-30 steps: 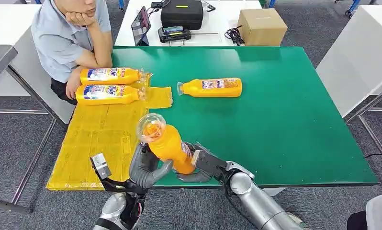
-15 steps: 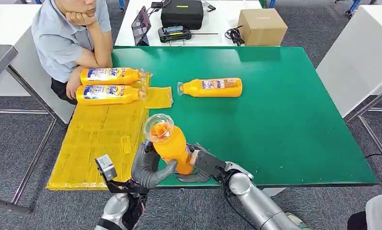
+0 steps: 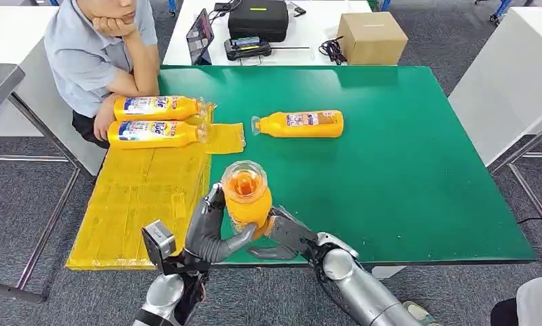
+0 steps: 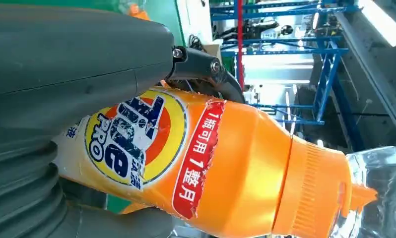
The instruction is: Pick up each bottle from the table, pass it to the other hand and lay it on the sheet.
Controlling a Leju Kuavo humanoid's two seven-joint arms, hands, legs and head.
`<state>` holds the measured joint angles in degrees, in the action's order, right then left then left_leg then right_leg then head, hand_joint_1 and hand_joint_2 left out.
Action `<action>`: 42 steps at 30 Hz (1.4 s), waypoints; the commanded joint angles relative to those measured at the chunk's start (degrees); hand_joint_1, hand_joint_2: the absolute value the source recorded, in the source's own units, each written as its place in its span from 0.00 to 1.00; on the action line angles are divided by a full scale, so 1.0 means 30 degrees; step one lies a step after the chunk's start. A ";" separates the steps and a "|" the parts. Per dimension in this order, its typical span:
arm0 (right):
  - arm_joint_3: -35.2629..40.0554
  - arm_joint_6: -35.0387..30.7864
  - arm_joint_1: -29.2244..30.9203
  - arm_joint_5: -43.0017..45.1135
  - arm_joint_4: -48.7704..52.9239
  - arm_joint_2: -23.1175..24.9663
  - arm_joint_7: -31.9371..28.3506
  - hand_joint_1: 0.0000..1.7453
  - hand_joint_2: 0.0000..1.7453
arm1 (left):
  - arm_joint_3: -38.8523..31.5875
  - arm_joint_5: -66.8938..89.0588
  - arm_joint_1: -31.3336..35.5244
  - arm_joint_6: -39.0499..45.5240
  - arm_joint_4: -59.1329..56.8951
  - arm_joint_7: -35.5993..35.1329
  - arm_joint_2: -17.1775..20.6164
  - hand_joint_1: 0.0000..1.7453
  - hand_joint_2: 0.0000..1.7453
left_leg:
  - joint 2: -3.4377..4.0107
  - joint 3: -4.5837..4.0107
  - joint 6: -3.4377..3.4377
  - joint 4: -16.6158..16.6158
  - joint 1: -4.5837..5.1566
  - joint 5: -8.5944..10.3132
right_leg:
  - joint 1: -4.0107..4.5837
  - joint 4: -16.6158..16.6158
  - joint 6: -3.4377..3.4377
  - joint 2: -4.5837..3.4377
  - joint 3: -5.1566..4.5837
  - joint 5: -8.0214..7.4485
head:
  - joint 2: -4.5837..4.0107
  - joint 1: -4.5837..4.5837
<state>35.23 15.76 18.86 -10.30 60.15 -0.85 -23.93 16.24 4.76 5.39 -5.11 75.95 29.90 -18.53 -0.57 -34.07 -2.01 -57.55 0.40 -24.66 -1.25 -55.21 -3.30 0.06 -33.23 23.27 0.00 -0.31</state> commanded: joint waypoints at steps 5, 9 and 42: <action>-0.0483 -0.0676 -0.0053 -0.0563 -0.0677 0.0330 0.0452 0.00 0.00 | 0.0128 0.5154 0.0182 0.4358 0.1741 -0.0270 0.0898 1.00 1.00 | 0.0023 0.0052 0.0041 0.0002 -0.0027 -0.0025 | 0.0030 0.0010 0.0049 -0.0011 0.0053 0.0016 | 0.0000 0.0000; -0.0880 -0.0967 -0.0287 -0.0917 -0.0432 0.0350 0.0615 0.00 0.00 | -0.0472 0.8120 0.0305 0.5791 0.2319 -0.1263 0.0970 1.00 1.00 | 0.0038 0.0062 0.0053 -0.0005 -0.0034 -0.0035 | 0.0038 -0.0002 0.0064 -0.0021 0.0057 0.0025 | 0.0000 0.0000; -0.1586 -0.0713 -0.0151 -0.1505 -0.1186 0.0469 -0.0266 0.00 0.00 | -0.0543 2.2999 0.4435 0.8824 -0.5575 -0.8082 0.2512 1.00 1.00 | 0.0003 0.0049 0.0034 0.0017 -0.0013 0.0000 | 0.0015 0.0013 0.0039 0.0008 0.0046 0.0005 | 0.0000 0.0007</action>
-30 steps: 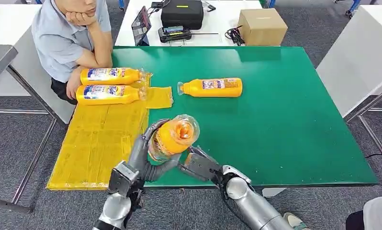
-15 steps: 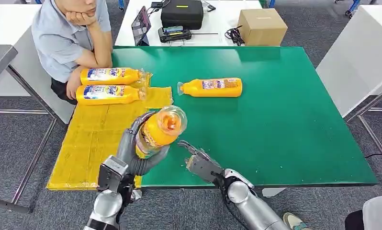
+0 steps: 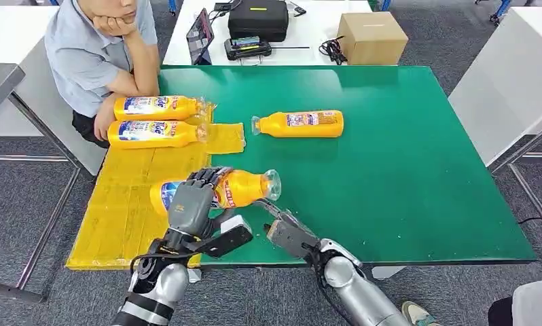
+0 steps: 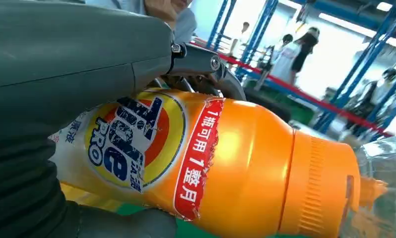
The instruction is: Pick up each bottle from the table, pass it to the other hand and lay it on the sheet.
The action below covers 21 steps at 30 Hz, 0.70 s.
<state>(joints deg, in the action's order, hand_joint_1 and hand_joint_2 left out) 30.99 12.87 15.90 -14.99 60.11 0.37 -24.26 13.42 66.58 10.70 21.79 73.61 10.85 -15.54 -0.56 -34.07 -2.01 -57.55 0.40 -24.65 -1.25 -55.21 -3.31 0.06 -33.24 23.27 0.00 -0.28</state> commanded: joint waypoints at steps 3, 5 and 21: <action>-0.0095 0.0425 0.1118 0.0143 -0.1484 0.0144 -0.0316 0.00 0.00 | 0.0388 0.3635 0.3738 -0.0172 -0.6810 -0.2514 0.1773 1.00 1.00 | 0.0008 0.0071 0.0053 0.0004 -0.0030 -0.0014 | 0.0035 0.0006 0.0066 0.0006 0.0076 0.0014 | 0.0000 0.0000; 0.0032 0.0600 0.1419 0.0173 -0.1772 0.0257 -0.0438 0.00 0.00 | 0.0663 0.5203 0.4688 -0.0498 -0.8356 -0.3597 0.2128 1.00 1.00 | 0.0021 0.0064 0.0055 -0.0003 -0.0028 -0.0012 | 0.0032 -0.0006 0.0066 -0.0007 0.0062 0.0009 | 0.0000 0.0000; 0.0249 0.0581 0.1666 0.0418 -0.2303 0.0394 -0.0817 0.00 0.00 | -0.0552 0.6105 0.6767 -0.0277 -1.2971 -0.4095 0.2274 1.00 1.00 | 0.0045 0.0060 0.0040 -0.0010 -0.0036 -0.0010 | 0.0037 -0.0008 0.0055 -0.0030 0.0067 0.0012 | 0.0000 0.0000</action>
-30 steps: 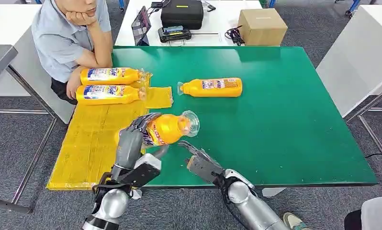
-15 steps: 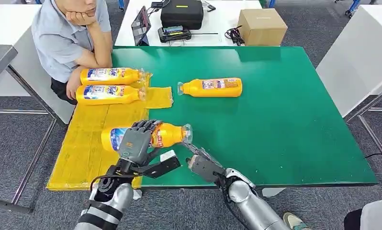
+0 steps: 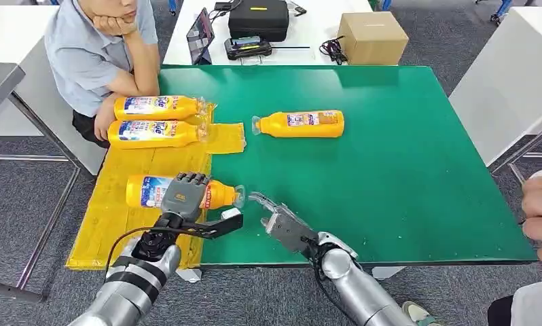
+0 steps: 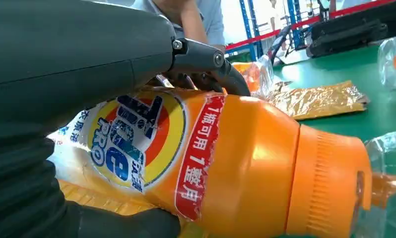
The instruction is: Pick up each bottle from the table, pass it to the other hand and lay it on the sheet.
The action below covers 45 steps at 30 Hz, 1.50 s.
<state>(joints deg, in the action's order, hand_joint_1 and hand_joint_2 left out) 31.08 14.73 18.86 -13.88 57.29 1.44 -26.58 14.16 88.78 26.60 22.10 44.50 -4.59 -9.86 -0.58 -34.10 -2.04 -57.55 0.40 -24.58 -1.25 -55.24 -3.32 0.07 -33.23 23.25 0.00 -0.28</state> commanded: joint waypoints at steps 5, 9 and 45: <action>0.0242 -0.0081 0.0564 -0.0031 -0.1105 0.0043 -0.0065 0.00 0.00 | -0.2047 -0.2890 0.1479 -0.0841 -0.3415 0.2057 0.0173 1.00 1.00 | 0.0033 0.0050 0.0040 -0.0004 -0.0027 -0.0022 | 0.0030 0.0006 0.0048 -0.0021 0.0046 0.0010 | 0.0000 0.0000; 0.0206 -0.0055 0.0545 -0.0041 -0.0840 -0.0006 -0.0085 0.00 0.00 | -0.2294 -0.3006 0.1595 -0.0920 -0.3676 0.2102 0.0281 0.53 1.00 | 0.0040 0.0054 0.0040 -0.0001 -0.0027 -0.0022 | 0.0031 0.0009 0.0048 -0.0027 0.0047 0.0007 | 0.0000 0.0000; -0.1186 -0.1139 -0.1262 -0.0474 0.1617 0.0197 -0.0043 0.00 0.00 | -0.2635 -0.6369 -0.2771 0.1025 0.4860 0.4961 -0.1235 0.00 1.00 | 0.0031 0.0073 0.0039 -0.0015 -0.0031 -0.0041 | 0.0035 0.0002 0.0051 -0.0016 0.0070 0.0029 | 0.0000 0.0000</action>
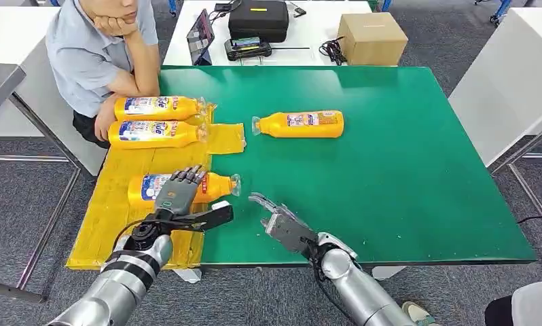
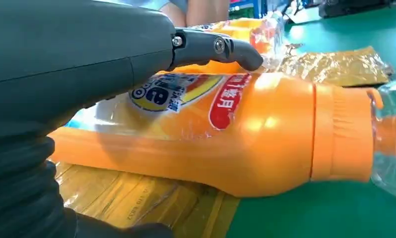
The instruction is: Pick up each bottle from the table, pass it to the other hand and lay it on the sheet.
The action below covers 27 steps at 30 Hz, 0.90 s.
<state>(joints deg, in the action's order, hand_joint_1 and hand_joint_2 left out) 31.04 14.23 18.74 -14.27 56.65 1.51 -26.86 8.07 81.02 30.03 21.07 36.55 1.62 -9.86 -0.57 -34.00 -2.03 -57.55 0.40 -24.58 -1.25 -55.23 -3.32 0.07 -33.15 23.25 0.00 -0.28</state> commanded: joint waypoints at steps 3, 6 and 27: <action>-0.1894 -0.0438 -0.2409 0.0379 0.3593 0.0558 0.0610 0.00 0.00 | -0.0430 -0.6466 -0.5896 0.1345 1.1681 0.4070 -0.1646 0.00 1.00 | 0.0003 0.0005 0.0023 -0.0012 -0.0011 -0.0040 | 0.0014 -0.0001 0.0028 0.0007 0.0012 0.0037 | 0.0000 0.0000; -0.1784 -0.0130 -0.2632 0.0728 0.4035 0.0639 0.0607 0.00 0.00 | -0.0831 -0.8664 -0.6097 0.1658 1.2410 0.4688 -0.1838 0.00 1.00 | 0.0048 0.0012 0.0035 -0.0039 -0.0026 -0.0083 | 0.0029 -0.0022 0.0047 -0.0033 0.0014 0.0057 | 0.0000 0.0007; -0.2359 -0.1743 -0.5139 0.0269 0.9685 0.1405 0.0270 0.00 0.00 | -0.2575 -1.4955 -0.7601 0.0560 1.4888 0.6759 -0.2757 0.00 1.00 | 0.0025 -0.0015 0.0047 -0.0020 -0.0030 -0.0053 | 0.0034 -0.0014 0.0057 -0.0010 -0.0016 0.0047 | 0.0000 0.0000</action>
<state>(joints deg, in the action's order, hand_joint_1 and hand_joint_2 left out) 26.75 13.42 8.59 -11.43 72.89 4.24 -24.90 4.09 44.08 10.65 25.83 74.51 20.02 -16.07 -0.56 -34.21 -2.02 -57.55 0.38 -24.60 -1.23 -55.22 -3.31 0.06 -33.35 23.26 0.00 -0.28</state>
